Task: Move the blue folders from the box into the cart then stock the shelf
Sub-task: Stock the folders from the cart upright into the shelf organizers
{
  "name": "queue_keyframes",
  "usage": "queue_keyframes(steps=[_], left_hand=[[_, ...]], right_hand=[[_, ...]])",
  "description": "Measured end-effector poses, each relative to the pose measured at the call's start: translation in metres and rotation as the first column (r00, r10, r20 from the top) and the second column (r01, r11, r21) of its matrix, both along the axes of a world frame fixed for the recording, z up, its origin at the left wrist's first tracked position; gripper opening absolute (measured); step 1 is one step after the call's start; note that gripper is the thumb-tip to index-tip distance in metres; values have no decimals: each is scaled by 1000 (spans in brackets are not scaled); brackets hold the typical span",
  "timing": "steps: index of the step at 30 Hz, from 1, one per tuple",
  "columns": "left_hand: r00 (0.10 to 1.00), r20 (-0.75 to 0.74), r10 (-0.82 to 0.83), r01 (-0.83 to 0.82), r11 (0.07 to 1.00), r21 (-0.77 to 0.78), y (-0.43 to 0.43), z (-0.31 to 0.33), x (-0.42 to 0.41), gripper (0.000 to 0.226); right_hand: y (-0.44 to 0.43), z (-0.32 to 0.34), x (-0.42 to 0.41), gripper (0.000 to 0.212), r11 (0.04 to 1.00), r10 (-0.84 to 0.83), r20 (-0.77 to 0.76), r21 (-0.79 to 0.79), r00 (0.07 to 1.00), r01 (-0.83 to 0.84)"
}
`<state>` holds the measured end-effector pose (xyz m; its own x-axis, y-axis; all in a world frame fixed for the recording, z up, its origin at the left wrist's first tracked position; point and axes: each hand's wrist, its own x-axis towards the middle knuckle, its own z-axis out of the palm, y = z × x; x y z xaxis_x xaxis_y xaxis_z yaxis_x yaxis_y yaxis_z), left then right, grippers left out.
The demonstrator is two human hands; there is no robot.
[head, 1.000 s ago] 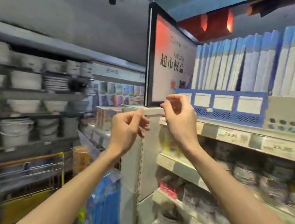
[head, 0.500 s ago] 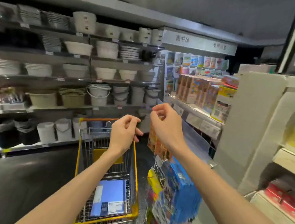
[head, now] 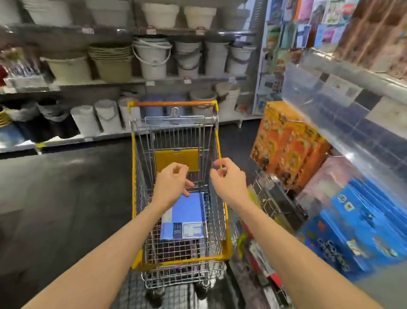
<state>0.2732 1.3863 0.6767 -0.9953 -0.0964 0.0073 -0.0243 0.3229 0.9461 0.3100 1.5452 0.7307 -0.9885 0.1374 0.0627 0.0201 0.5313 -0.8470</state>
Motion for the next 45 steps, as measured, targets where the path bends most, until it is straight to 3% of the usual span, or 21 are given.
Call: queue_keyframes(steps=[5,14,22,31,37,45], left_hand=[[989,145,-43,57,994,-93,-5,-42,-11,22],[949,316,8,45,986,-159,-18,-65,-52,25],[881,471,-32,109,985,-136,-21,-154,-133,25],[789,612,-48,156,980,-125,-51,-279,-219,19],[655,755,37,36,996,-80,-66,-361,-243,35],[554,825,107,70,982,-174,-82,-449,-257,70]], right_hand=[[4,-44,-25,30,996,57,186,52,981,-68],[11,-94,-77,32,996,89,311,-4,946,-93],[-3,-164,-130,27,996,-25,459,-67,888,63],[-28,-264,-190,23,982,-165,631,37,758,183],[-36,-321,-225,27,980,-162,696,27,700,200],[-36,-381,-246,21,983,-90,789,-30,608,184]])
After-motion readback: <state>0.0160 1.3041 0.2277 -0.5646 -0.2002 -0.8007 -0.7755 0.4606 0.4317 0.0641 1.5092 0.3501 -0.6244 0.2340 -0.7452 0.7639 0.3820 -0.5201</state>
